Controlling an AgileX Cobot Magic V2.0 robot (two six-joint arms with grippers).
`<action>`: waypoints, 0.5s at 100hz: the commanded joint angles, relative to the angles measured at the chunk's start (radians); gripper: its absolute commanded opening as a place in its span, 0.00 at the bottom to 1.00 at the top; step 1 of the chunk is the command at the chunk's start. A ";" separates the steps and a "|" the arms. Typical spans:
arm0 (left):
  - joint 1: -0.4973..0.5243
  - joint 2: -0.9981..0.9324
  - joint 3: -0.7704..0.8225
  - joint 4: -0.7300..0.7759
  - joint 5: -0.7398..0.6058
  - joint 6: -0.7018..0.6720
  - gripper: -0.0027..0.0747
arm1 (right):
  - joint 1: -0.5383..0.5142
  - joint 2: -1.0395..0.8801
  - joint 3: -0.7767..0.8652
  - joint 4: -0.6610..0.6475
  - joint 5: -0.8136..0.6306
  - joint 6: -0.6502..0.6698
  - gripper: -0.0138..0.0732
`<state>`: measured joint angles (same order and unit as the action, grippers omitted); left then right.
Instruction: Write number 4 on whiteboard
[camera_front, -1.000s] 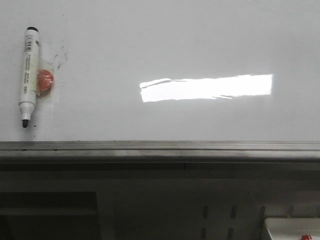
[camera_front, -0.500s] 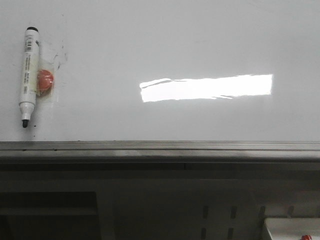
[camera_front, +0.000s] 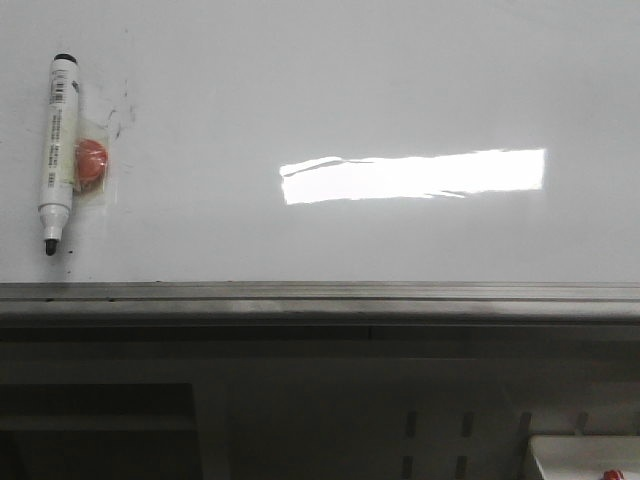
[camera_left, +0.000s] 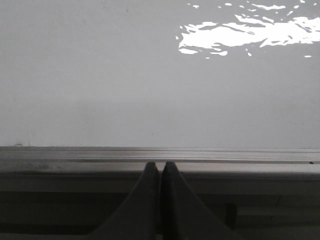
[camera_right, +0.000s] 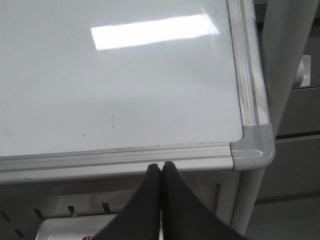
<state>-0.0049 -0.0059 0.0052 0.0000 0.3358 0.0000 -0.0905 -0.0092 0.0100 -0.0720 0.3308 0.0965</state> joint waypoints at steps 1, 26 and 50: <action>0.002 -0.025 0.033 0.000 -0.052 0.000 0.01 | -0.004 -0.015 0.023 -0.004 -0.016 -0.002 0.08; 0.002 -0.025 0.033 0.000 -0.052 0.000 0.01 | -0.004 -0.015 0.023 -0.004 -0.083 -0.002 0.08; 0.002 -0.025 0.033 0.010 -0.107 0.011 0.01 | -0.004 -0.015 0.023 -0.004 -0.213 -0.002 0.08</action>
<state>-0.0049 -0.0059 0.0052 0.0075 0.3247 0.0088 -0.0905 -0.0092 0.0100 -0.0720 0.2236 0.0965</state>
